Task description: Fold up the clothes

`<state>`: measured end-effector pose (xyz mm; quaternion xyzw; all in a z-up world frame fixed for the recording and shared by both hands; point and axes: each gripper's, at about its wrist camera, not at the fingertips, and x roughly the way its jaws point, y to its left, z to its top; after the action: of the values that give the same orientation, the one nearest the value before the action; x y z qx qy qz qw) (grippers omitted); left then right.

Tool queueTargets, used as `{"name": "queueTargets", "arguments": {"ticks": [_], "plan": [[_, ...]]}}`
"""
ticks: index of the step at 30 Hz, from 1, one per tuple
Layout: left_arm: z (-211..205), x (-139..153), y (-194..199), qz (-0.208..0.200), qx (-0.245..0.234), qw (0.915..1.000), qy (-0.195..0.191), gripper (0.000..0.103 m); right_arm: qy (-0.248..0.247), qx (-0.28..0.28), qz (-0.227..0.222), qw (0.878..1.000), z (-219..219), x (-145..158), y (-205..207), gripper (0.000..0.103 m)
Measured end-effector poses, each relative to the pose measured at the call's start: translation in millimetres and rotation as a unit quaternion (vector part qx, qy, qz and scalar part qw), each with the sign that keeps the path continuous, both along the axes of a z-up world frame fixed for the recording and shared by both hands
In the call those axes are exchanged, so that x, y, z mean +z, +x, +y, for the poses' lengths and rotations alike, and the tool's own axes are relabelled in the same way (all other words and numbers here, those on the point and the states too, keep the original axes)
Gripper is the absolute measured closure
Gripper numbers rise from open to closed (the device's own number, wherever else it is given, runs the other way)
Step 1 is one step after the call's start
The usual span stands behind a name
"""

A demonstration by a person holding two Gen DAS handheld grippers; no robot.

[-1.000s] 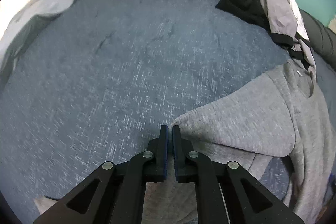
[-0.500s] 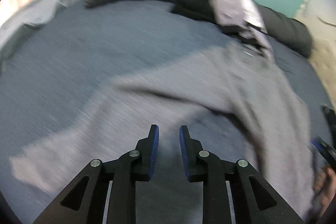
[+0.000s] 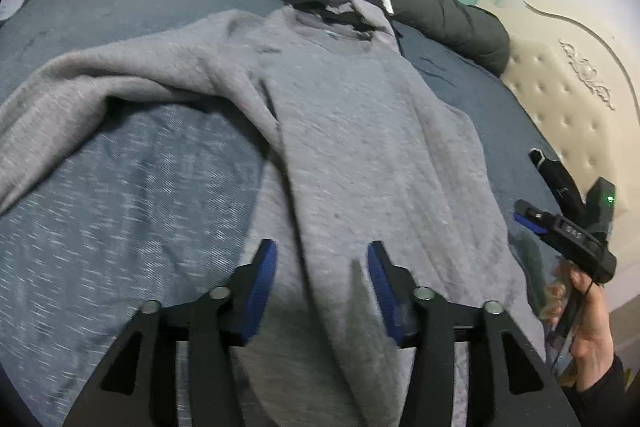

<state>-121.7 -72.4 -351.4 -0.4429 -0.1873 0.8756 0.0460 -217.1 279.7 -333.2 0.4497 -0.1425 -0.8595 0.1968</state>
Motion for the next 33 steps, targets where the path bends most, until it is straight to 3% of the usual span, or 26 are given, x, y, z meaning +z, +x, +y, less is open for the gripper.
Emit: {"name": "queueTargets", "arguments": {"ticks": [2,9,12,14,16,20,27,33], "plan": [[0.8,-4.1,-0.3,0.0,-0.006,1.0,0.004,0.047,0.004,0.0,-0.011,1.0,-2.4,-5.4,0.2,0.046],[-5.0,-9.2,3.9,0.004,-0.004,1.0,-0.005,0.047,0.018,0.024,-0.027,0.999,-23.4,-11.9,7.6,0.046],[-11.2,-6.4,7.7,0.012,0.0,0.9999,-0.011,0.047,0.021,0.043,-0.033,0.998,-32.8,-14.8,11.4,0.064],[-14.6,-9.1,9.7,0.011,0.003,0.9997,-0.02,0.047,0.021,0.049,-0.037,0.998,-35.8,-16.2,12.9,0.085],[-18.1,-12.7,11.8,0.007,0.004,0.9998,-0.02,0.047,0.015,0.045,-0.038,0.998,-34.8,-13.8,13.8,0.091],[-25.7,-13.5,14.8,0.009,0.007,0.9999,-0.012,0.047,0.013,0.049,-0.028,0.998,-41.3,1.8,19.5,0.095],[-33.8,-6.2,15.5,0.023,0.016,0.9996,0.007,0.047,-0.007,0.124,-0.009,0.992,-103.7,32.9,29.3,0.096],[-40.7,-8.5,19.6,0.022,0.022,0.9993,0.019,0.046,-0.033,0.167,-0.035,0.985,-155.7,27.7,26.4,0.096]]}}
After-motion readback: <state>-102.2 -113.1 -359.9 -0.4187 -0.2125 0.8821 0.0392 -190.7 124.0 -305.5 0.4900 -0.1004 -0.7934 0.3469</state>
